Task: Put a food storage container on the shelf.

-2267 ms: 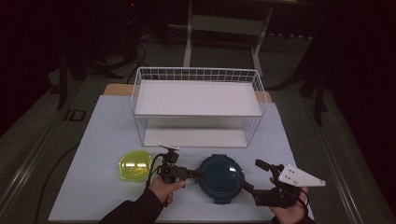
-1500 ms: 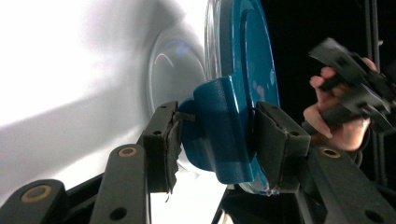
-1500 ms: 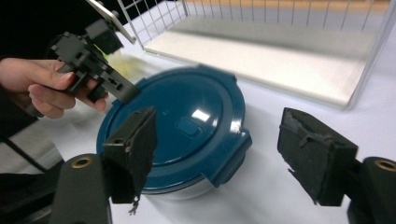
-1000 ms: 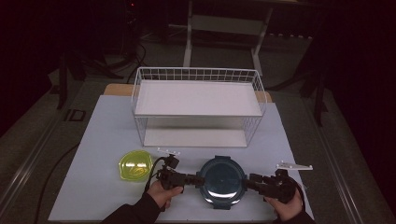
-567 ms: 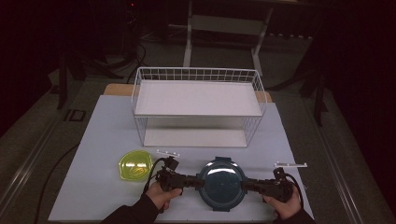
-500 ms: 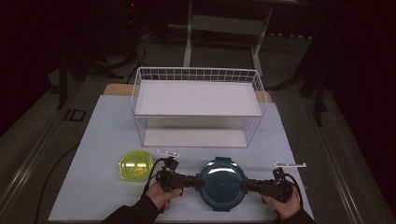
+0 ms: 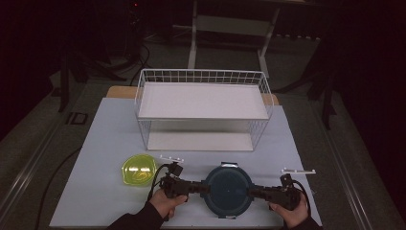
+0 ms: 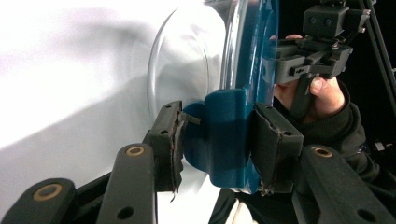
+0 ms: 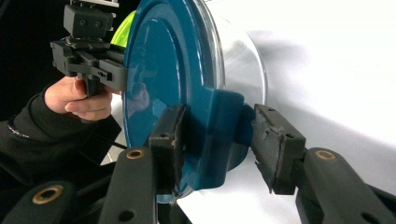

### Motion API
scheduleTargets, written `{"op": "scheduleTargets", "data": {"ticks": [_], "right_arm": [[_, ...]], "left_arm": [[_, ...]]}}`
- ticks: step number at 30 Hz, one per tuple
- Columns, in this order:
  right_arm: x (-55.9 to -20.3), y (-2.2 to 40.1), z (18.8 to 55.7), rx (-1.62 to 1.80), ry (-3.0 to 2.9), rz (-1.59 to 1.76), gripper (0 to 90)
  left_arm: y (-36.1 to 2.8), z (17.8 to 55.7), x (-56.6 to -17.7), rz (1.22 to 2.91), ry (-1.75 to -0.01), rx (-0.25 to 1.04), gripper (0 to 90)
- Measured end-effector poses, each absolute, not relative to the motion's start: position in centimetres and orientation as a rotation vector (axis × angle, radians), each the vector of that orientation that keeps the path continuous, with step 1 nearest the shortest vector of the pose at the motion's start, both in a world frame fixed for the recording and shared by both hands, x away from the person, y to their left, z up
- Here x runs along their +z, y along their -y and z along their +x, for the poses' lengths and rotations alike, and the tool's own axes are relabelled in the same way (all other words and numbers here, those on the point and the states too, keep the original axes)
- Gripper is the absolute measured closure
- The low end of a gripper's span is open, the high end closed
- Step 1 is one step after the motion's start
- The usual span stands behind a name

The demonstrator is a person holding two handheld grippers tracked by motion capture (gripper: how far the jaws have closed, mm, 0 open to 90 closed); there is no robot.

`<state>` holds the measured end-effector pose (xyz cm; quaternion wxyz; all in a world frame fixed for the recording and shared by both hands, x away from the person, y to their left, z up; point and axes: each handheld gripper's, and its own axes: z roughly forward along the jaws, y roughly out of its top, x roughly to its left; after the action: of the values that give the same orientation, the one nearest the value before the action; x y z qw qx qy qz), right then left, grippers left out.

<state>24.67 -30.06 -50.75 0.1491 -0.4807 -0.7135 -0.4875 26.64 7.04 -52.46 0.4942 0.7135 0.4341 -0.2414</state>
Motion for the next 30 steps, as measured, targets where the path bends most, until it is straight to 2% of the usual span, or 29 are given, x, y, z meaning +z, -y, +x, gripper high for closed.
{"op": "scheduleTargets", "data": {"ticks": [17, 29, 30], "right_arm": [[-49.8, 30.0, 24.6, -1.438, 2.017, -1.378, 56.3], [-46.5, 29.1, 25.4, -1.531, 2.046, -1.333, 56.5], [-45.3, 28.7, 25.9, -1.552, 2.060, -1.313, 56.5]], "left_arm": [[-7.1, 25.8, -50.3, 1.722, -1.074, -0.539, 56.6], [-8.3, 26.3, -46.7, 1.699, -1.031, -0.462, 56.7], [-8.6, 26.4, -45.4, 1.699, -1.023, -0.440, 56.8]]}}
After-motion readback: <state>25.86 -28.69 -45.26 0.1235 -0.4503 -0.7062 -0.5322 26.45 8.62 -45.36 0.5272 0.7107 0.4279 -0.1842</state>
